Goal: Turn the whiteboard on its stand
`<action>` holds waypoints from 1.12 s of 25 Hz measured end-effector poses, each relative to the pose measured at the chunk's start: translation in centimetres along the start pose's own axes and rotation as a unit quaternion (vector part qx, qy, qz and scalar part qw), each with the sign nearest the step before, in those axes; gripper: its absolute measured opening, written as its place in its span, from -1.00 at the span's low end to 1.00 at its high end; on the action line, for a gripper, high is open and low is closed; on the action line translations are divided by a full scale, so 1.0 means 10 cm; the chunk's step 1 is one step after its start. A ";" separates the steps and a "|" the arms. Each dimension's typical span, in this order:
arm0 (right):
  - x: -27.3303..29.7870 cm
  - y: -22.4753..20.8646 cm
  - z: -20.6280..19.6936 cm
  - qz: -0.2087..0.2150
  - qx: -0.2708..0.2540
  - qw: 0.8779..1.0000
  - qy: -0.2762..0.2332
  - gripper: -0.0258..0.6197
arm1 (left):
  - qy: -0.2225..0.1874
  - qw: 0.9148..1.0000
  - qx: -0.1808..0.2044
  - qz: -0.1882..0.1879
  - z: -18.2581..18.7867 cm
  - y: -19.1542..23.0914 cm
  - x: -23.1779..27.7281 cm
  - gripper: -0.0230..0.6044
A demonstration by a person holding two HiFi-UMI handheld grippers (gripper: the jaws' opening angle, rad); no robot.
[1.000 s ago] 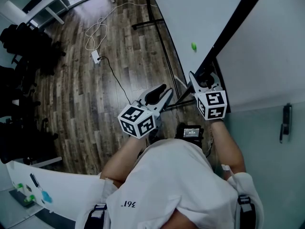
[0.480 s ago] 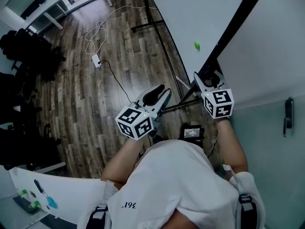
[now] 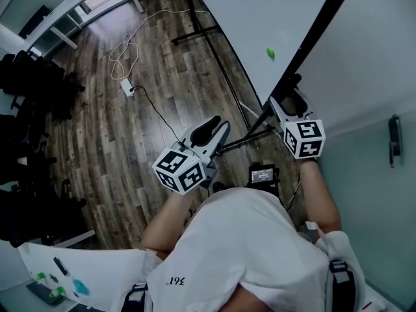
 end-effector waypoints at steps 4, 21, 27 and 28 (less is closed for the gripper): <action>-0.14 0.06 -0.06 -0.006 -0.001 1.000 0.008 -0.08 | -0.001 1.000 -0.001 -0.007 0.01 0.02 -0.05 -0.54; -0.75 0.45 0.11 0.037 0.066 0.997 -0.026 -0.09 | 0.016 1.000 -0.014 -0.015 -0.12 -0.23 -0.22 -0.54; -1.06 0.34 0.23 0.065 0.076 0.995 -0.030 -0.31 | 0.011 1.000 -0.024 -0.012 -0.17 -0.55 -0.14 -0.54; -1.11 0.35 0.25 0.071 0.074 0.994 -0.031 -0.35 | 0.011 1.000 -0.025 -0.013 -0.19 -0.60 -0.14 -0.54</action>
Point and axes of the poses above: the fingertips, and each gripper's own axes: x forward along the fingers, y to its left, z out of its top, the point moved 2 cm from there along -x, backward along the fingers, and after that the axes turned 11 degrees about -y, right-handed, at the moved point
